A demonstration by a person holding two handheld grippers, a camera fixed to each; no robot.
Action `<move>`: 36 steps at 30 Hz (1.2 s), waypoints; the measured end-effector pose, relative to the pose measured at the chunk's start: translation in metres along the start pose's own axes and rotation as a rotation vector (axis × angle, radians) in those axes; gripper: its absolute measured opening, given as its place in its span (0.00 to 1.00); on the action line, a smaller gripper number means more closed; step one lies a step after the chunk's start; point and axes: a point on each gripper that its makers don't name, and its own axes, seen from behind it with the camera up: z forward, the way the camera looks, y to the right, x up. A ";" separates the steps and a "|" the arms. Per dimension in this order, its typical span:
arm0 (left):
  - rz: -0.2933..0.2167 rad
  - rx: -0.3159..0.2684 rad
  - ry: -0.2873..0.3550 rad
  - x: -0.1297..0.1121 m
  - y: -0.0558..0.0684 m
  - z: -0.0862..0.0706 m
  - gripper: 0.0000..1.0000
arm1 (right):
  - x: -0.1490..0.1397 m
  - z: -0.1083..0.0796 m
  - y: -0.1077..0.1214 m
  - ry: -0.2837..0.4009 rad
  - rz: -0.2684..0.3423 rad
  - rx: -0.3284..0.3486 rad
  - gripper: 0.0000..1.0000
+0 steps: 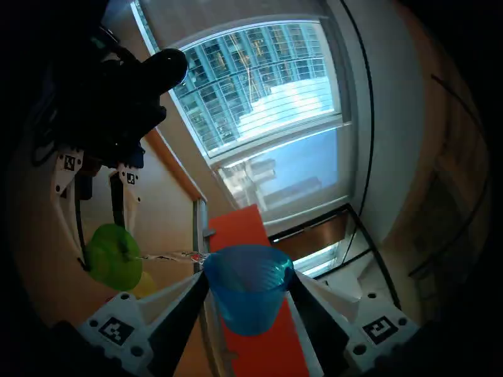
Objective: Pour water
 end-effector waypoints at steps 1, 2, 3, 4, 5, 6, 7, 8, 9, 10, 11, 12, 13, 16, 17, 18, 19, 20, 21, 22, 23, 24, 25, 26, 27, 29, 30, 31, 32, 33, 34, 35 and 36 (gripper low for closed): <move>0.001 0.001 0.000 0.000 0.000 0.000 0.82 | 0.001 0.000 0.000 0.001 -0.003 -0.001 0.90; 0.001 0.002 0.000 0.000 0.000 0.000 0.82 | 0.001 0.000 0.001 0.002 -0.007 -0.002 0.90; 0.001 0.003 0.000 0.000 0.000 0.000 0.82 | 0.002 0.000 0.001 0.003 -0.010 -0.003 0.90; 0.001 0.004 0.000 0.001 -0.001 0.000 0.82 | 0.002 0.000 0.001 0.004 -0.013 -0.004 0.90; 0.000 0.004 0.001 0.001 -0.001 0.000 0.82 | 0.003 0.000 0.001 0.004 -0.016 -0.005 0.90; -0.001 0.005 0.001 0.001 -0.001 0.000 0.82 | 0.004 0.000 0.002 0.005 -0.019 -0.006 0.90; -0.001 0.006 0.001 0.001 -0.002 0.000 0.82 | 0.004 0.000 0.002 0.005 -0.023 -0.008 0.90; -0.002 0.008 0.002 0.001 -0.002 0.000 0.82 | 0.005 0.000 0.003 0.005 -0.027 -0.010 0.90; -0.003 0.009 0.002 0.001 -0.003 0.000 0.82 | 0.005 0.000 0.004 0.006 -0.031 -0.012 0.90; -0.003 0.010 0.002 0.001 -0.004 -0.001 0.82 | 0.006 0.000 0.005 0.006 -0.035 -0.013 0.90; -0.003 0.012 0.002 0.001 -0.004 -0.001 0.82 | 0.006 -0.001 0.005 0.005 -0.039 -0.014 0.90; -0.003 0.013 0.003 0.001 -0.005 -0.001 0.82 | 0.007 -0.001 0.006 0.005 -0.043 -0.016 0.90; -0.003 0.013 0.003 0.002 -0.005 -0.001 0.82 | 0.007 -0.001 0.007 0.005 -0.046 -0.017 0.90; -0.003 0.015 0.003 0.003 -0.005 -0.001 0.81 | 0.009 -0.002 0.008 0.006 -0.057 -0.023 0.90; -0.003 0.016 0.004 0.003 -0.005 -0.001 0.81 | 0.009 -0.002 0.009 0.006 -0.061 -0.025 0.90; -0.003 0.016 0.005 0.004 -0.005 -0.001 0.82 | 0.010 -0.003 0.009 0.007 -0.064 -0.027 0.90; -0.003 0.016 0.006 0.004 -0.005 -0.001 0.82 | 0.010 -0.003 0.010 0.006 -0.069 -0.029 0.90; -0.003 0.016 0.006 0.004 -0.005 -0.001 0.82 | 0.010 -0.003 0.010 0.006 -0.074 -0.031 0.90; -0.003 0.017 0.007 0.005 -0.004 -0.001 0.82 | 0.010 -0.004 0.011 0.005 -0.078 -0.033 0.90; -0.003 0.017 0.007 0.005 -0.004 -0.001 0.82 | 0.010 -0.004 0.011 0.005 -0.082 -0.035 0.90; -0.003 0.017 0.007 0.006 -0.004 -0.001 0.81 | 0.011 -0.004 0.011 0.005 -0.086 -0.037 0.90; -0.003 0.017 0.007 0.006 -0.004 -0.001 0.81 | 0.011 -0.004 0.012 0.004 -0.089 -0.038 0.90; -0.002 0.018 0.008 0.006 -0.004 -0.002 0.81 | 0.011 -0.005 0.012 0.004 -0.092 -0.040 0.90; -0.002 0.018 0.008 0.006 -0.004 -0.002 0.81 | 0.012 -0.005 0.012 0.005 -0.095 -0.042 0.90; -0.002 0.018 0.008 0.006 -0.004 -0.002 0.81 | 0.012 -0.005 0.013 0.005 -0.097 -0.044 0.90; -0.002 0.016 0.007 0.006 -0.004 -0.002 0.81 | 0.013 -0.005 0.013 0.005 -0.102 -0.045 0.90; -0.002 0.015 0.007 0.006 -0.003 -0.002 0.81 | 0.013 -0.005 0.013 0.006 -0.104 -0.046 0.90; -0.002 0.015 0.007 0.006 -0.003 -0.002 0.81 | 0.014 -0.006 0.014 0.005 -0.109 -0.047 0.90; -0.001 0.015 0.007 0.006 -0.003 -0.002 0.81 | 0.014 -0.006 0.014 0.005 -0.114 -0.049 0.90; 0.000 0.015 0.006 0.007 -0.002 -0.002 0.81 | 0.014 -0.006 0.015 0.005 -0.119 -0.050 0.90; 0.000 0.015 0.007 0.007 -0.002 -0.002 0.82 | 0.014 -0.006 0.016 0.004 -0.124 -0.052 0.90; 0.000 0.014 0.007 0.007 -0.002 -0.002 0.82 | 0.014 -0.006 0.017 0.003 -0.131 -0.053 0.90; 0.000 0.014 0.007 0.007 -0.001 -0.002 0.82 | 0.015 -0.006 0.017 0.003 -0.136 -0.055 0.90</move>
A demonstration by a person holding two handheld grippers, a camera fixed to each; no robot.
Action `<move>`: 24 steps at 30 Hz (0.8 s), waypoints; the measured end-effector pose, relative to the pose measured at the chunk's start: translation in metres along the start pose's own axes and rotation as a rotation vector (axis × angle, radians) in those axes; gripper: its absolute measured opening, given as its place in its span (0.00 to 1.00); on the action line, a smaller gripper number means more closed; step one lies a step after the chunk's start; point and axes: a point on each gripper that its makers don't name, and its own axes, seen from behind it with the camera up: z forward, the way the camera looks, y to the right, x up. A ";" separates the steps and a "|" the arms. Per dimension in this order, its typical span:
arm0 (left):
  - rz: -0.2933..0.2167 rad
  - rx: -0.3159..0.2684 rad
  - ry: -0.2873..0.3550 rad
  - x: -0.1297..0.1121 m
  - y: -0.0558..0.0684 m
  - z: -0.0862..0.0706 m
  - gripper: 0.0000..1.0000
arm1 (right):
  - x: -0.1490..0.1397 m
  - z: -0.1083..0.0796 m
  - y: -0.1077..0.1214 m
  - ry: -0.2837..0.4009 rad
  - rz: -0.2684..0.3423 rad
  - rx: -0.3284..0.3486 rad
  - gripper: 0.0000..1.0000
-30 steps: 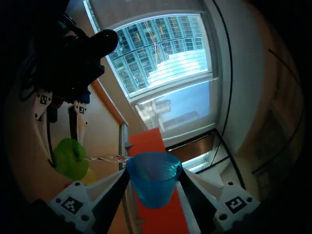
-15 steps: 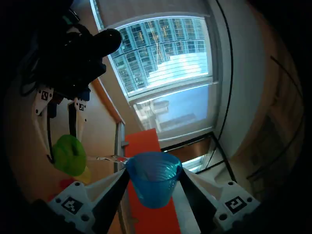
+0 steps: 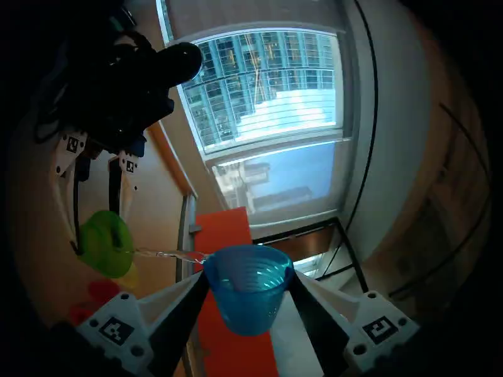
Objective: Pour water
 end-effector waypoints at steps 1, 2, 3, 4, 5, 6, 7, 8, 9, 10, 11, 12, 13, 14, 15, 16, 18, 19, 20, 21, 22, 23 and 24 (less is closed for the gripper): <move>0.000 -0.001 0.000 0.000 0.000 0.000 0.81 | 0.000 0.000 0.000 0.000 -0.003 -0.001 0.90; -0.001 -0.001 0.000 0.000 0.001 0.000 0.81 | 0.001 0.000 0.001 0.001 -0.007 -0.001 0.90; -0.001 -0.002 0.000 0.001 0.001 0.000 0.81 | 0.001 -0.001 0.001 0.001 -0.011 -0.002 0.90; -0.001 -0.001 0.000 0.001 0.001 0.000 0.81 | 0.002 -0.001 0.002 0.002 -0.013 -0.002 0.90; -0.001 -0.001 0.001 0.000 0.001 0.000 0.81 | 0.002 -0.001 0.002 0.003 -0.016 -0.003 0.90; -0.002 0.000 0.001 0.000 0.001 0.000 0.81 | 0.003 -0.001 0.003 0.004 -0.019 -0.004 0.90; -0.002 0.000 0.000 0.000 0.001 0.000 0.81 | 0.003 -0.001 0.004 0.004 -0.023 -0.005 0.90; -0.001 0.000 0.000 0.000 0.001 0.000 0.81 | 0.003 -0.001 0.004 0.003 -0.027 -0.006 0.90; -0.001 0.000 -0.001 0.000 0.001 0.000 0.81 | 0.003 -0.001 0.005 0.003 -0.031 -0.007 0.90; -0.001 0.000 -0.001 0.000 0.001 0.000 0.81 | 0.003 -0.001 0.006 0.003 -0.036 -0.008 0.90; -0.001 0.000 0.000 0.001 0.001 0.000 0.82 | 0.003 -0.001 0.006 0.003 -0.040 -0.009 0.90; -0.001 0.001 0.000 0.001 0.001 0.000 0.81 | 0.003 -0.001 0.007 0.002 -0.044 -0.009 0.90; -0.002 0.001 0.001 0.001 0.001 0.000 0.81 | 0.003 -0.001 0.007 0.002 -0.048 -0.011 0.90; -0.003 0.001 0.001 0.001 0.001 0.000 0.81 | 0.003 0.000 0.007 0.002 -0.052 -0.013 0.90; -0.004 0.002 0.002 0.001 0.000 0.000 0.81 | 0.003 0.000 0.008 0.002 -0.055 -0.014 0.90; -0.005 0.002 0.002 0.000 0.000 0.000 0.81 | 0.003 0.000 0.008 0.002 -0.059 -0.015 0.90; -0.007 0.004 0.001 -0.001 0.000 0.000 0.81 | 0.002 0.001 0.009 0.000 -0.068 -0.018 0.90; -0.008 0.004 0.001 -0.001 -0.001 0.000 0.82 | 0.003 0.001 0.009 0.000 -0.072 -0.019 0.90; -0.008 0.005 0.000 -0.001 -0.001 0.000 0.81 | 0.003 0.001 0.010 0.001 -0.076 -0.019 0.90; -0.008 0.005 -0.001 -0.002 -0.001 0.000 0.81 | 0.003 0.001 0.010 0.001 -0.080 -0.020 0.90; -0.008 0.005 -0.001 -0.002 -0.001 0.000 0.81 | 0.003 0.001 0.010 0.002 -0.082 -0.020 0.90; -0.008 0.005 -0.001 -0.002 -0.002 0.000 0.81 | 0.003 0.002 0.011 0.003 -0.085 -0.020 0.90; -0.008 0.005 -0.001 -0.002 -0.002 0.000 0.81 | 0.004 0.002 0.011 0.003 -0.088 -0.020 0.90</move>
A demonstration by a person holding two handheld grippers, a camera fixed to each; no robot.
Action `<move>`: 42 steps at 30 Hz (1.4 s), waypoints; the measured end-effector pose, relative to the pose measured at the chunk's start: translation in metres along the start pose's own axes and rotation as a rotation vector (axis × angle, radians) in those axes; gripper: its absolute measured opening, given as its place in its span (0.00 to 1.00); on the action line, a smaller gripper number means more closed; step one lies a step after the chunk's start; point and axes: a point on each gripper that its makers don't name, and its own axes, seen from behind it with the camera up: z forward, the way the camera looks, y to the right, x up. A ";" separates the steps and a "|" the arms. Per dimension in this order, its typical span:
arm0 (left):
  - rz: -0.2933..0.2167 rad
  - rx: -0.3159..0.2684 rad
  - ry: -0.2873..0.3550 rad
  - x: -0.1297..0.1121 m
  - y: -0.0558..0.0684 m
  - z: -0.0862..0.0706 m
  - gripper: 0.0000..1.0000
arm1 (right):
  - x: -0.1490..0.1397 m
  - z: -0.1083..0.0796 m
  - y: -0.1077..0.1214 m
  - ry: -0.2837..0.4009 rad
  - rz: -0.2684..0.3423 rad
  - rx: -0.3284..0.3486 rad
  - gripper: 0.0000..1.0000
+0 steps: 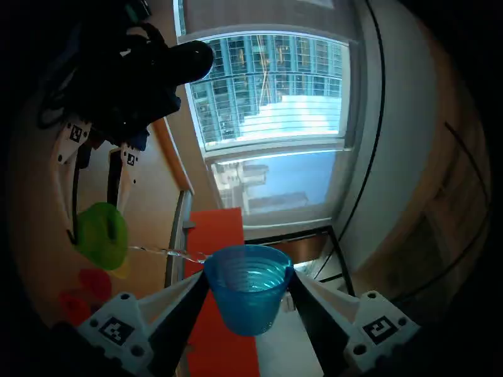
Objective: Pour water
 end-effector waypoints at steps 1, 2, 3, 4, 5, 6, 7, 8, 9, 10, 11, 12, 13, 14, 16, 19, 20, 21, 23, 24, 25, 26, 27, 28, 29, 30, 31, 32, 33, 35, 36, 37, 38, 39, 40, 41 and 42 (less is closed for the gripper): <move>0.000 0.000 0.000 0.000 0.000 0.000 0.81 | 0.000 0.000 0.000 0.000 -0.004 0.000 0.90; -0.001 0.000 0.001 0.000 0.000 0.000 0.81 | 0.000 0.001 0.001 0.000 -0.008 -0.001 0.90; -0.001 0.001 0.001 0.000 0.000 0.000 0.81 | 0.000 0.001 0.001 0.000 -0.012 -0.001 0.90; -0.002 0.001 0.002 0.001 -0.001 0.000 0.81 | 0.000 0.001 0.001 0.000 -0.016 -0.001 0.90; -0.003 0.001 0.003 0.001 -0.001 -0.001 0.81 | 0.000 0.002 0.001 0.000 -0.021 -0.001 0.90; -0.004 0.002 0.004 0.001 -0.001 -0.001 0.81 | 0.001 0.002 0.001 0.000 -0.025 -0.001 0.90; -0.005 0.002 0.004 0.002 -0.002 -0.001 0.81 | 0.001 0.002 0.001 0.000 -0.029 -0.001 0.90; -0.006 0.002 0.005 0.002 -0.002 -0.001 0.81 | 0.001 0.003 0.001 0.000 -0.034 -0.001 0.90; -0.007 0.003 0.006 0.002 -0.002 -0.001 0.81 | 0.001 0.003 0.001 0.000 -0.038 -0.001 0.90; -0.007 0.002 0.006 0.002 -0.002 -0.001 0.81 | 0.001 0.004 0.001 0.000 -0.043 -0.001 0.90; -0.007 0.002 0.006 0.003 -0.002 -0.001 0.81 | 0.002 0.004 0.001 0.000 -0.049 -0.001 0.90; -0.008 0.002 0.006 0.003 -0.002 -0.001 0.81 | 0.002 0.004 0.001 0.000 -0.054 -0.001 0.90; -0.008 0.002 0.006 0.003 -0.002 -0.001 0.81 | 0.003 0.004 0.001 0.001 -0.059 -0.001 0.90; -0.008 0.001 0.007 0.003 -0.001 -0.001 0.81 | 0.003 0.005 0.001 0.001 -0.064 -0.001 0.90; -0.007 0.001 0.007 0.003 -0.001 -0.001 0.81 | 0.004 0.005 0.001 0.002 -0.073 0.000 0.90; -0.007 0.000 0.008 0.003 -0.001 -0.001 0.81 | 0.006 0.006 0.001 0.003 -0.088 -0.001 0.90; -0.007 0.000 0.007 0.003 -0.001 0.000 0.81 | 0.007 0.006 0.002 0.004 -0.092 -0.002 0.90; -0.007 0.000 0.007 0.003 -0.001 0.000 0.81 | 0.008 0.007 0.002 0.005 -0.096 -0.002 0.90; -0.006 0.000 0.006 0.002 -0.001 -0.001 0.81 | 0.009 0.007 0.002 0.007 -0.105 -0.003 0.90; -0.006 0.000 0.006 0.002 -0.001 -0.001 0.81 | 0.009 0.007 0.002 0.008 -0.109 -0.003 0.90; -0.006 0.001 0.006 0.002 -0.001 -0.001 0.81 | 0.009 0.007 0.002 0.008 -0.114 -0.004 0.90; -0.006 0.001 0.006 0.003 -0.002 -0.001 0.81 | 0.010 0.007 0.002 0.008 -0.120 -0.004 0.90; -0.007 0.001 0.006 0.003 -0.002 -0.001 0.81 | 0.010 0.007 0.002 0.008 -0.126 -0.004 0.90; -0.007 0.001 0.006 0.003 -0.002 -0.001 0.81 | 0.010 0.007 0.002 0.008 -0.131 -0.005 0.90; -0.007 0.001 0.007 0.003 -0.002 -0.001 0.81 | 0.010 0.007 0.003 0.009 -0.138 -0.005 0.90; -0.008 0.001 0.007 0.003 -0.002 -0.001 0.81 | 0.011 0.007 0.003 0.009 -0.143 -0.005 0.90; -0.008 0.001 0.008 0.003 -0.002 -0.001 0.81 | 0.011 0.007 0.002 0.009 -0.149 -0.005 0.90; -0.008 0.001 0.008 0.003 -0.002 -0.001 0.81 | 0.011 0.007 0.002 0.009 -0.155 -0.004 0.90; -0.009 0.002 0.008 0.003 -0.002 -0.001 0.81 | 0.011 0.007 0.002 0.009 -0.160 -0.003 0.90; -0.008 0.003 0.008 0.003 -0.002 -0.001 0.81 | 0.012 0.008 0.002 0.009 -0.168 -0.004 0.90; -0.008 0.003 0.008 0.003 -0.002 -0.001 0.81 | 0.012 0.008 0.002 0.009 -0.172 -0.004 0.90; -0.008 0.003 0.008 0.003 -0.002 -0.001 0.81 | 0.013 0.008 0.001 0.010 -0.174 -0.004 0.90; -0.008 0.003 0.008 0.003 -0.002 -0.001 0.81 | 0.014 0.008 0.001 0.011 -0.177 -0.004 0.90; -0.008 0.003 0.008 0.003 -0.002 -0.001 0.81 | 0.015 0.007 0.001 0.012 -0.179 -0.004 0.90; -0.009 0.003 0.008 0.003 -0.002 -0.001 0.81 | 0.015 0.007 0.001 0.013 -0.184 -0.004 0.90; -0.010 0.003 0.008 0.002 -0.002 -0.001 0.82 | 0.016 0.007 0.000 0.014 -0.190 -0.004 0.90; -0.010 0.003 0.008 0.002 -0.002 0.000 0.81 | 0.017 0.007 0.000 0.014 -0.195 -0.004 0.90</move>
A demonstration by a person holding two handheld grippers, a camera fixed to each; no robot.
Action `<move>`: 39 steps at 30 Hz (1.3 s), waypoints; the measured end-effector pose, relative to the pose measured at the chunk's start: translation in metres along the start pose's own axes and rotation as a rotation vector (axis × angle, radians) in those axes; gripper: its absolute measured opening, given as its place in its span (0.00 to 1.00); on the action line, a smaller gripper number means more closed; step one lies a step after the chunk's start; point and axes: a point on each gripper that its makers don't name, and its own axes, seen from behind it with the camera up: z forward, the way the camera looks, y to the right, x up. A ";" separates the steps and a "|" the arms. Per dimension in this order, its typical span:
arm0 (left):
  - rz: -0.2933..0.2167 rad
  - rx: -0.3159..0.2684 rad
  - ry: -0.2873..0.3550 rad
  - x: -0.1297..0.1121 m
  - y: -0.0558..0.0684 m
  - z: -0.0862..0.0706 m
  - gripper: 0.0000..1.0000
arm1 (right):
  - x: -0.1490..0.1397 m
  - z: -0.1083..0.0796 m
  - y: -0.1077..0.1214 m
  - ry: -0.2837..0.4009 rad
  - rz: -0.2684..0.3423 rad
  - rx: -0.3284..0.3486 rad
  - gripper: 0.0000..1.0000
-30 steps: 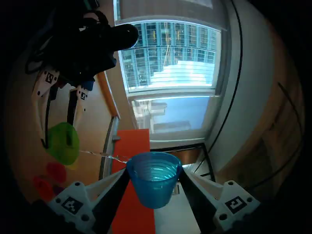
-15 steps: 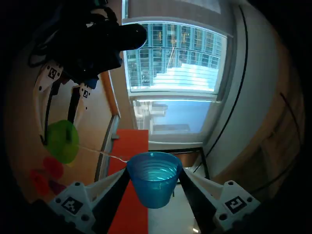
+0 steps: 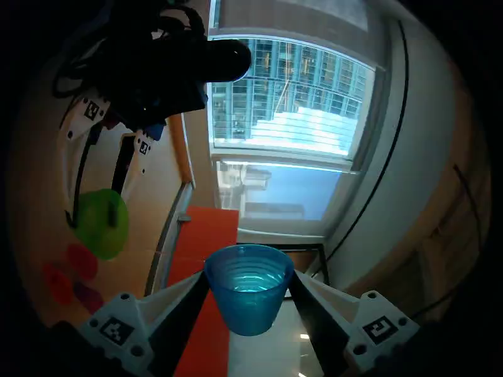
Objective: Pour water
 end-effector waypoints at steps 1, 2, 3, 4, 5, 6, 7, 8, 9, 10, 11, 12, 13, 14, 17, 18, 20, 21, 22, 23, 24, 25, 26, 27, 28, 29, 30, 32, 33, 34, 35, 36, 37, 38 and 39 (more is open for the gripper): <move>0.000 0.000 0.000 0.000 0.000 0.000 0.81 | 0.001 0.000 0.000 0.001 -0.003 0.001 0.90; 0.001 0.001 0.000 0.000 0.000 0.000 0.81 | 0.002 0.000 -0.001 0.001 -0.007 0.001 0.90; 0.001 0.001 0.000 0.000 0.000 0.000 0.81 | 0.003 0.000 -0.001 0.002 -0.010 0.002 0.90; 0.001 0.001 0.000 0.000 0.000 0.000 0.81 | 0.003 0.000 -0.001 0.003 -0.010 0.003 0.90; 0.001 0.001 0.000 0.001 0.000 0.000 0.81 | 0.004 0.000 -0.001 0.003 -0.010 0.004 0.90; 0.001 0.001 0.001 0.001 0.000 0.000 0.81 | 0.005 0.000 -0.002 0.004 -0.009 0.004 0.90; 0.001 0.001 0.001 0.001 0.001 -0.001 0.81 | 0.005 -0.001 -0.002 0.004 -0.007 0.004 0.90; 0.001 0.000 0.001 0.001 0.001 -0.001 0.81 | 0.005 -0.001 -0.002 0.005 -0.004 0.004 0.90; 0.001 0.000 0.001 0.001 0.001 -0.001 0.81 | 0.005 -0.001 -0.002 0.005 -0.001 0.004 0.90; 0.001 0.000 0.001 0.001 0.001 -0.001 0.81 | 0.005 -0.001 -0.001 0.006 0.005 0.004 0.90; 0.002 0.000 0.001 0.001 0.001 -0.001 0.81 | 0.005 -0.001 -0.001 0.006 0.012 0.004 0.90; 0.002 0.001 0.001 0.001 0.001 -0.001 0.81 | 0.004 -0.002 -0.001 0.006 0.019 0.004 0.90; 0.002 0.001 0.001 0.001 0.001 -0.002 0.81 | 0.004 -0.002 0.000 0.007 0.028 0.004 0.90; 0.003 0.002 0.001 0.001 0.001 -0.002 0.81 | 0.003 -0.003 0.000 0.007 0.038 0.003 0.90; 0.003 0.003 0.002 0.001 0.001 -0.002 0.81 | 0.001 -0.004 0.002 0.007 0.081 0.001 0.90; 0.002 0.003 0.001 0.001 0.000 -0.002 0.81 | 0.000 -0.004 0.003 0.007 0.099 0.001 0.90; 0.003 0.004 0.002 0.001 0.000 -0.002 0.81 | -0.001 -0.005 0.003 0.010 0.152 0.003 0.90; 0.003 0.005 0.002 0.001 0.000 -0.002 0.81 | -0.001 -0.006 0.004 0.013 0.182 0.005 0.90; 0.003 0.005 0.003 0.002 0.000 -0.003 0.81 | -0.001 -0.007 0.004 0.015 0.208 0.005 0.90; 0.003 0.006 0.003 0.002 0.000 -0.003 0.81 | -0.001 -0.008 0.005 0.017 0.235 0.006 0.90; 0.003 0.006 0.003 0.002 0.000 -0.003 0.81 | -0.001 -0.009 0.005 0.020 0.265 0.007 0.90; 0.003 0.007 0.003 0.002 0.000 -0.003 0.81 | -0.001 -0.010 0.005 0.022 0.298 0.010 0.90; 0.002 0.007 0.003 0.002 -0.001 -0.003 0.81 | 0.000 -0.011 0.005 0.024 0.332 0.014 0.90; 0.002 0.008 0.003 0.002 -0.001 -0.002 0.81 | 0.000 -0.012 0.005 0.026 0.370 0.018 0.90; 0.003 0.009 0.003 0.002 -0.001 -0.002 0.81 | 0.002 -0.013 0.005 0.031 0.408 0.024 0.90; 0.004 0.010 0.003 0.002 -0.001 -0.002 0.81 | 0.003 -0.014 0.004 0.036 0.446 0.030 0.90; 0.005 0.012 0.003 0.002 -0.001 -0.003 0.81 | 0.005 -0.015 0.003 0.042 0.489 0.036 0.90; 0.005 0.012 0.003 0.002 -0.001 -0.003 0.81 | 0.009 -0.018 0.003 0.052 0.561 0.043 0.90; 0.005 0.012 0.004 0.002 0.000 -0.003 0.81 | 0.011 -0.019 0.002 0.058 0.602 0.047 0.90; 0.005 0.012 0.004 0.002 0.000 -0.003 0.81 | 0.014 -0.020 0.001 0.063 0.635 0.049 0.90; 0.004 0.012 0.004 0.002 0.000 -0.003 0.81 | 0.016 -0.021 0.001 0.068 0.668 0.052 0.90; 0.004 0.012 0.004 0.002 0.000 -0.003 0.81 | 0.018 -0.022 0.000 0.073 0.705 0.055 0.90; 0.005 0.013 0.004 0.003 0.000 -0.003 0.81 | 0.021 -0.023 -0.001 0.076 0.740 0.061 0.90; 0.006 0.015 0.004 0.003 -0.001 -0.003 0.81 | 0.023 -0.024 -0.002 0.079 0.775 0.066 0.90; 0.007 0.016 0.004 0.003 -0.001 -0.003 0.81 | 0.025 -0.025 -0.003 0.083 0.815 0.073 0.90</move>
